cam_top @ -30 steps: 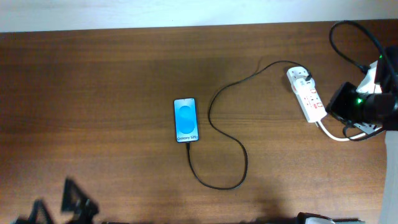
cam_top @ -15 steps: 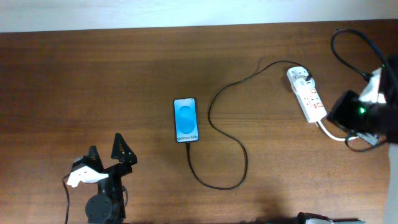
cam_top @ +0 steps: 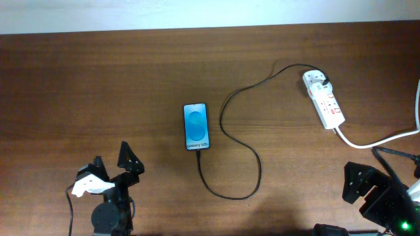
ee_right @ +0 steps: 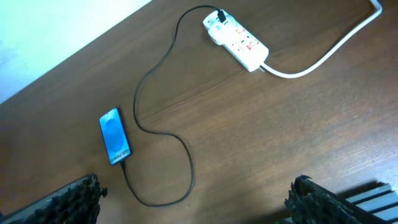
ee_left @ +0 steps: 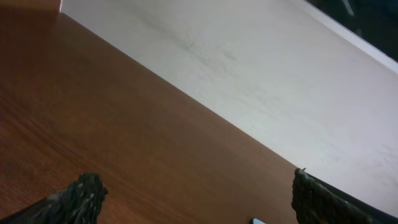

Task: Plug charger to phone and switch on socket

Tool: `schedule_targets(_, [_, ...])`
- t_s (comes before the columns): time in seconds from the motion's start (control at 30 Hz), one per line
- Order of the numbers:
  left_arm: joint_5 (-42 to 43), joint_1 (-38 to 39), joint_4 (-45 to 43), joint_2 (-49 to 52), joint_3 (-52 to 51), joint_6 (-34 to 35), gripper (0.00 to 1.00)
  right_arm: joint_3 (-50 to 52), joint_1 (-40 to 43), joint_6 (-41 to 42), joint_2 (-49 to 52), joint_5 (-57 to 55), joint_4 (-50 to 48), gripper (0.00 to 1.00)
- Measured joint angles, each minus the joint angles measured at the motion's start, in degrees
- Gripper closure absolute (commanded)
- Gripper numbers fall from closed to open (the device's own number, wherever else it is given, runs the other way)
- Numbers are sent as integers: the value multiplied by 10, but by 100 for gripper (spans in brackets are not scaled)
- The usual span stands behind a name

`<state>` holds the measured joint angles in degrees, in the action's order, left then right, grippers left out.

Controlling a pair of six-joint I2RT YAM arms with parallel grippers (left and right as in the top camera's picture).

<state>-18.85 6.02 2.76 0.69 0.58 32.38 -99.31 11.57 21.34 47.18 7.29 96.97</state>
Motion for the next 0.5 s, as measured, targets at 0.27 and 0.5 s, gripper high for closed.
schedule_targets(0.27, [-2, 0, 0, 1, 0, 0, 1, 231, -48, -147, -159, 0, -336, 2])
schedule_targets(0.5, [-2, 0, 1, 1, 1, 0, 1, 688, -96, -175, -353, 23, -826, 2])
